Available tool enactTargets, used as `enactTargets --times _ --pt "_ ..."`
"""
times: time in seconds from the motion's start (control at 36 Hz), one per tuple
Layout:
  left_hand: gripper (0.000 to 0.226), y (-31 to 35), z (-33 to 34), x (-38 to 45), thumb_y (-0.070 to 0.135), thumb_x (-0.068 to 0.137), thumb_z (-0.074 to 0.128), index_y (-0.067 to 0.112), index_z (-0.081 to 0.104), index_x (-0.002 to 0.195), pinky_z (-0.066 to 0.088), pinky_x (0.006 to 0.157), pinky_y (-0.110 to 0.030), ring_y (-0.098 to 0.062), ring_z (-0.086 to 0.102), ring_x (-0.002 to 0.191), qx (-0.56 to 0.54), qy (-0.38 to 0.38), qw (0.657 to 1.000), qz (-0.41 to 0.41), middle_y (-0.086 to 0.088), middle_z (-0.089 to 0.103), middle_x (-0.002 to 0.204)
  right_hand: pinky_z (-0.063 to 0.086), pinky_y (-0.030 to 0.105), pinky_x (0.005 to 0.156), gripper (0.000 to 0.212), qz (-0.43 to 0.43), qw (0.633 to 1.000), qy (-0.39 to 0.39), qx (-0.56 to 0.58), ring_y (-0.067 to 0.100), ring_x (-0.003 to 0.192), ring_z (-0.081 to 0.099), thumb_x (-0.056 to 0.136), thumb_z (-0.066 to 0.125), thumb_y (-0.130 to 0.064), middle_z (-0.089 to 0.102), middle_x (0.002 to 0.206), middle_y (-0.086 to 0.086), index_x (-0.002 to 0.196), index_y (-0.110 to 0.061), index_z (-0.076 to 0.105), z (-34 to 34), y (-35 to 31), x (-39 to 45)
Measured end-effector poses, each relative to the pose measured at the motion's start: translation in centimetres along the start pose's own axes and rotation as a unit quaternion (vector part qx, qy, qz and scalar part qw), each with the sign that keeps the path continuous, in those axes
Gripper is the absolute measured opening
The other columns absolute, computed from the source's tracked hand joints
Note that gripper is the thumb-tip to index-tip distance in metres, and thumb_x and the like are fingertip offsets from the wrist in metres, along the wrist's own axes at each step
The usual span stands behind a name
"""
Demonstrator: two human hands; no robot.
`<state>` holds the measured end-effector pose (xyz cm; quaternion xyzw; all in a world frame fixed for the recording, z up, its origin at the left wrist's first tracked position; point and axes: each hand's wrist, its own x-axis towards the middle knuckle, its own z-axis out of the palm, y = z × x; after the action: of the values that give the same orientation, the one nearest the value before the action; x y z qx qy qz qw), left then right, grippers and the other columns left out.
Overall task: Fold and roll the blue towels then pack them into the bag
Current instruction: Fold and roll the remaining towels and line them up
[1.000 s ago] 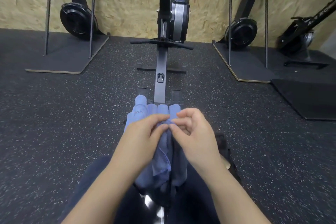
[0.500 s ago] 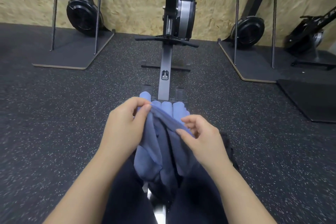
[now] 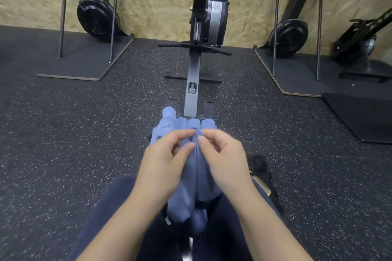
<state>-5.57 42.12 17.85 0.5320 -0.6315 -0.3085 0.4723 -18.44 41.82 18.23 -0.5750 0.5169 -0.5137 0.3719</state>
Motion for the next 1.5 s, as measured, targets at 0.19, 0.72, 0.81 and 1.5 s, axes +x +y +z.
enactTargets --times 0.19,0.72,0.81,1.5 --pt "0.03 -0.5 0.5 0.1 0.01 0.093 0.058 0.037 0.067 0.1 0.052 0.076 -0.03 -0.01 0.067 0.077 -0.096 -0.001 0.994 -0.06 0.0 0.073 0.085 0.053 0.02 0.079 0.043 0.044 0.998 -0.045 -0.006 0.004 0.084 0.066 0.084 0.058 0.001 0.071 0.1 -0.013 0.106 -0.035 0.066 -0.3 0.3 -0.5" --pt "0.038 0.9 0.6 0.1 0.0 0.08 0.069 0.037 0.059 0.083 0.043 0.057 -0.012 0.002 0.051 0.058 -0.041 -0.01 0.999 -0.016 0.011 0.058 0.078 0.048 0.011 0.072 0.037 0.034 0.985 -0.034 0.167 -0.003 0.077 0.064 0.083 0.048 0.022 0.063 0.089 0.003 0.094 -0.014 0.052 -0.7 -0.9 -0.7" --pt "0.037 0.6 0.5 0.2 -0.001 0.079 0.069 0.034 0.056 0.076 0.042 0.062 -0.011 0.002 0.054 0.068 -0.002 0.007 1.0 0.012 0.01 0.058 0.078 0.049 0.012 0.073 0.037 0.028 0.987 -0.049 0.152 -0.002 0.077 0.066 0.083 0.051 0.02 0.065 0.086 0.0 0.096 -0.015 0.051 -0.8 -1.0 -0.8" --pt "0.016 -0.5 0.3 -0.1 0.029 0.086 0.055 0.034 0.061 0.1 0.042 0.082 -0.006 0.006 0.055 0.1 0.013 0.033 0.981 0.192 0.019 0.052 0.11 0.046 0.011 0.072 0.021 0.023 0.998 -0.027 0.046 -0.006 0.078 0.063 0.093 0.058 -0.008 0.071 0.083 -0.019 0.091 -0.022 0.073 -1.0 -1.0 -1.3"
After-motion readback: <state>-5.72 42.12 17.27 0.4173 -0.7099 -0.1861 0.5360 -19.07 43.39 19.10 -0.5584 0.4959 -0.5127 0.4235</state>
